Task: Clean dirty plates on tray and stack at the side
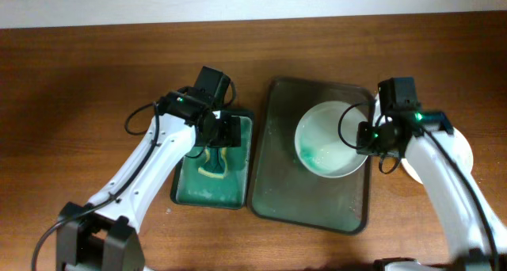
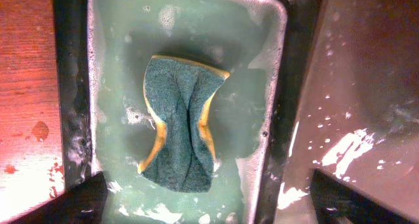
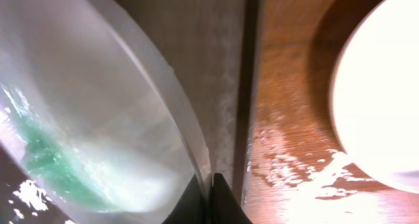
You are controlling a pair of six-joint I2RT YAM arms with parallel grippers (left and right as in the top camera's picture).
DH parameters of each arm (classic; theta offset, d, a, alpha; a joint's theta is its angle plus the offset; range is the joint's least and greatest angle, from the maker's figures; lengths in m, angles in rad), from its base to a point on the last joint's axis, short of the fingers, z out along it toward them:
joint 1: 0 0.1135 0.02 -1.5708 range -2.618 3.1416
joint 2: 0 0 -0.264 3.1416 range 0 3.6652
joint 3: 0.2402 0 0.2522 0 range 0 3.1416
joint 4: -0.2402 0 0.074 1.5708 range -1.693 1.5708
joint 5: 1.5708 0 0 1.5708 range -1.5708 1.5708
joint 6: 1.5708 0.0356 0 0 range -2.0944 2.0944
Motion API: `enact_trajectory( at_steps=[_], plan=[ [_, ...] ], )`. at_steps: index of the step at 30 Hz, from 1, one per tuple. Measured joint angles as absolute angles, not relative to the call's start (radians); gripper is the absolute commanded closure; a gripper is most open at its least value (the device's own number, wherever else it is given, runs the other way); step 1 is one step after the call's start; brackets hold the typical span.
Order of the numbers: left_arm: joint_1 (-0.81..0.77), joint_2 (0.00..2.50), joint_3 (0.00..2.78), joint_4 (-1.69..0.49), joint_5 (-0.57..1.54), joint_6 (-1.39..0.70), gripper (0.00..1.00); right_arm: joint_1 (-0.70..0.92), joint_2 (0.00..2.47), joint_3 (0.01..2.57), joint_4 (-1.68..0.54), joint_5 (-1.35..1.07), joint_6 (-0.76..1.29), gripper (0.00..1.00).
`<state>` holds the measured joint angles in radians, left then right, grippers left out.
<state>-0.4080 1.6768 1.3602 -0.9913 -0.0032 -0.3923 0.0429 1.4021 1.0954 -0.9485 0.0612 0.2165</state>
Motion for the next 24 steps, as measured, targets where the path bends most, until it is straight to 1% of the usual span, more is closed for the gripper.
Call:
enact_trajectory(
  at_steps=[2,4,8,11,16,24],
  plan=[
    [-0.408,1.668,1.361,-0.995,0.001,-0.390,0.00,0.112,1.313,1.096,-0.957,0.171,0.261,0.96],
    [-0.408,1.668,1.361,-1.013,0.011,-0.390,0.00,0.175,1.277,1.095,-0.958,0.244,0.282,0.96],
    [-0.408,1.668,1.361,-1.017,0.020,-0.390,0.00,0.342,1.267,1.095,-0.997,0.424,0.339,0.96],
    [-0.408,1.668,1.361,-1.017,0.020,-0.390,0.00,0.436,1.277,1.095,-1.036,0.520,0.373,0.96],
    [-0.408,1.668,1.361,-1.017,0.023,-0.390,0.00,0.557,1.318,1.095,-1.094,0.672,0.424,0.96],
    [-0.408,1.668,1.361,-1.017,0.023,-0.390,0.00,0.690,1.320,1.095,-1.130,0.864,0.454,0.96]
  ],
)
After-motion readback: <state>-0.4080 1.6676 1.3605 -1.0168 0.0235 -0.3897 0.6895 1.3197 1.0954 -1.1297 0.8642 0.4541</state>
